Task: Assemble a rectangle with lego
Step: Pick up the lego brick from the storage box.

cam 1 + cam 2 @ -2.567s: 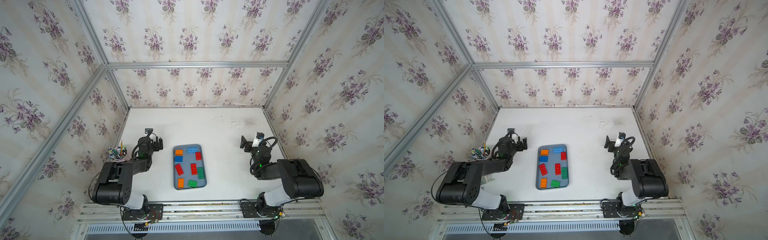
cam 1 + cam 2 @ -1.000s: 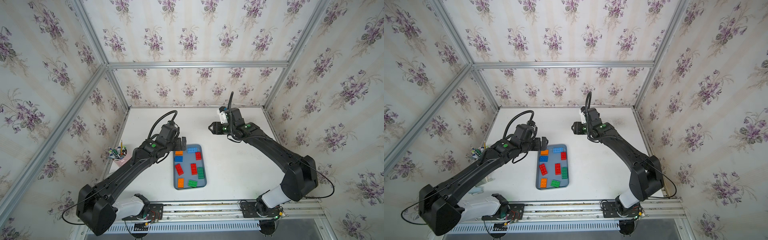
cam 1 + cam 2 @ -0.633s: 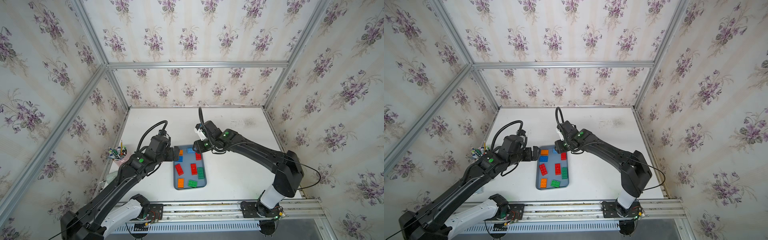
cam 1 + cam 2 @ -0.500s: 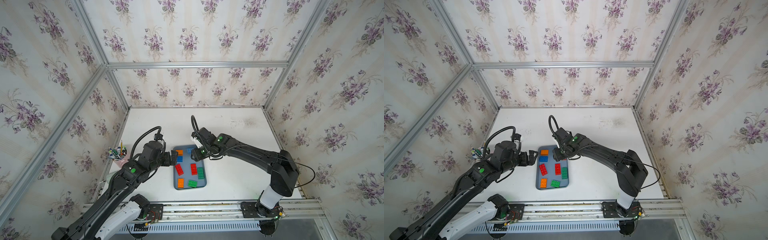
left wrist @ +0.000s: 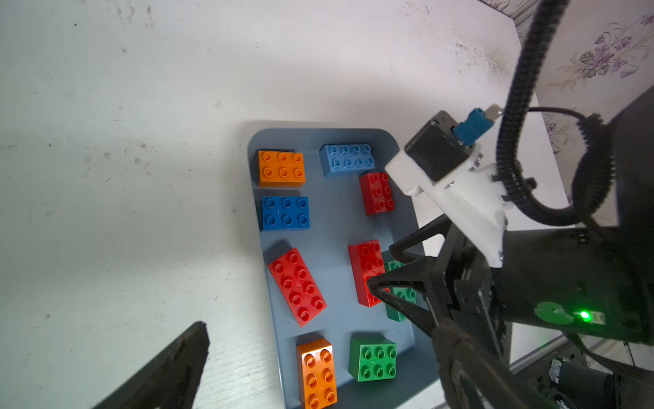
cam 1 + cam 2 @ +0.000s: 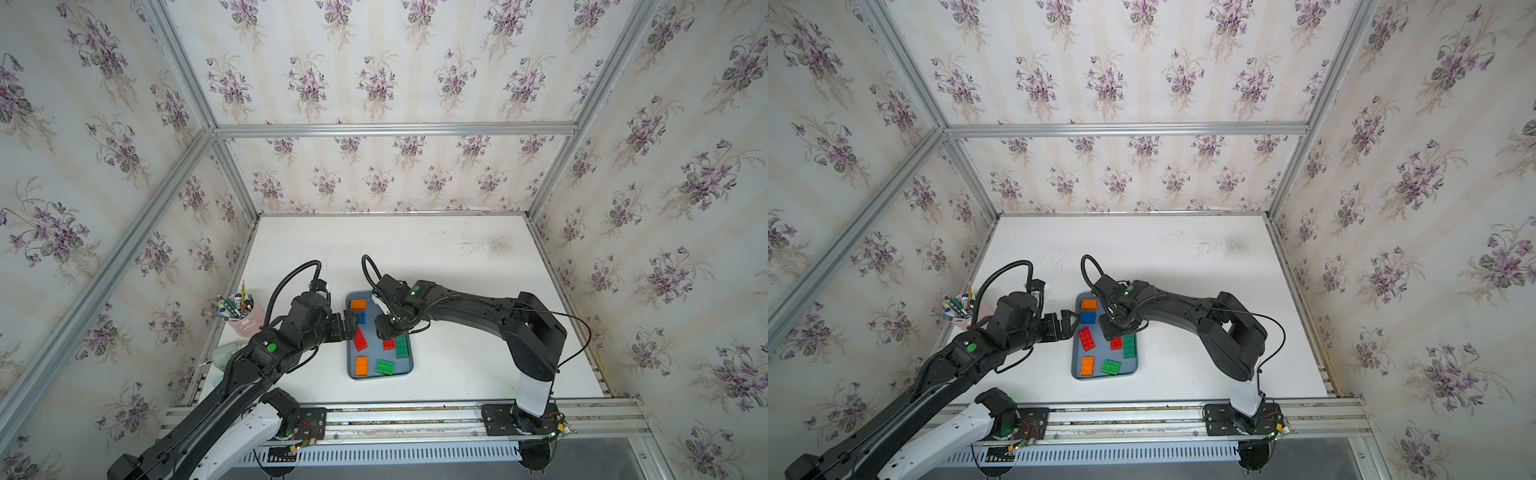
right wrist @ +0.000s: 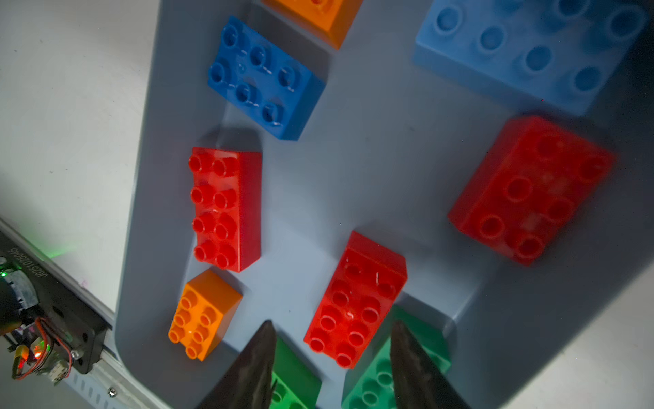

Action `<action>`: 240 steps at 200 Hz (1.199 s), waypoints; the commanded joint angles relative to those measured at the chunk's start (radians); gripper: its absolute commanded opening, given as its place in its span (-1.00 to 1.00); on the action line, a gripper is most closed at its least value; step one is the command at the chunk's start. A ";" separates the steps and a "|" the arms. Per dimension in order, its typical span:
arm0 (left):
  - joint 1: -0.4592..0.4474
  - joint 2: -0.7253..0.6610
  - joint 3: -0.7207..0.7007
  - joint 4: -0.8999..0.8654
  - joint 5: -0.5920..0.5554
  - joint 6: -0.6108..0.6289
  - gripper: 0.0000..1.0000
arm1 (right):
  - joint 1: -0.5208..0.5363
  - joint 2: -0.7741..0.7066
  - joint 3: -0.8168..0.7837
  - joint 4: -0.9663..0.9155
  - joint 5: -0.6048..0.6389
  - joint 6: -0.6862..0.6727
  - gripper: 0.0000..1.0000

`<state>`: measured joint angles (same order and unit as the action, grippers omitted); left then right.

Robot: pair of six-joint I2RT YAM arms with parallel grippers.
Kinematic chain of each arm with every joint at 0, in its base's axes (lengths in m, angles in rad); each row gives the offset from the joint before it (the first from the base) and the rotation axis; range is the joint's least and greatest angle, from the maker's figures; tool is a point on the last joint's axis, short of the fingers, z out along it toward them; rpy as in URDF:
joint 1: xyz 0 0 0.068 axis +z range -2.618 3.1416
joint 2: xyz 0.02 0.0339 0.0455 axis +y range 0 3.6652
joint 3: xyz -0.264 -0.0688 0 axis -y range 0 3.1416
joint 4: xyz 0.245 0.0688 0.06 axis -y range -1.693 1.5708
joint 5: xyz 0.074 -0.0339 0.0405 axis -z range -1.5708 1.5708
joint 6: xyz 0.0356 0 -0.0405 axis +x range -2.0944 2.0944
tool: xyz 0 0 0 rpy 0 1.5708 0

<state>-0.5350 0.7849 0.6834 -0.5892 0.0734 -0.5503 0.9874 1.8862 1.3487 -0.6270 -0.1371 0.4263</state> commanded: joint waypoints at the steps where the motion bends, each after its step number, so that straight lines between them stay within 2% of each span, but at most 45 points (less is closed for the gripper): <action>1: -0.001 0.013 0.001 0.043 0.002 -0.020 1.00 | 0.004 0.029 0.015 -0.004 0.045 -0.007 0.10; 78: -0.002 0.024 -0.003 0.061 -0.012 -0.020 1.00 | 0.004 0.106 0.038 0.003 0.102 -0.011 0.15; 89: -0.001 0.027 0.000 0.060 -0.015 -0.019 1.00 | 0.004 0.109 0.037 0.007 0.097 -0.011 0.11; 134: -0.002 0.039 -0.007 0.074 -0.024 -0.028 1.00 | 0.003 0.106 0.050 0.008 0.088 -0.009 -0.37; 177: -0.012 0.054 0.008 0.101 -0.029 0.009 0.99 | -0.008 0.065 0.081 -0.007 0.094 -0.005 -0.36; 200: -0.072 0.080 0.071 0.091 -0.107 0.080 0.99 | -0.052 0.030 0.111 -0.022 0.077 -0.007 -0.36; 240: -0.268 0.215 0.177 0.134 -0.281 0.247 0.99 | -0.202 -0.039 0.132 -0.075 0.101 -0.043 -0.35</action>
<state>-0.7223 0.9291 0.8169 -0.5083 -0.0818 -0.4450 0.8558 1.8812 1.4731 -0.6422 -0.0647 0.4149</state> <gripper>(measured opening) 0.996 0.328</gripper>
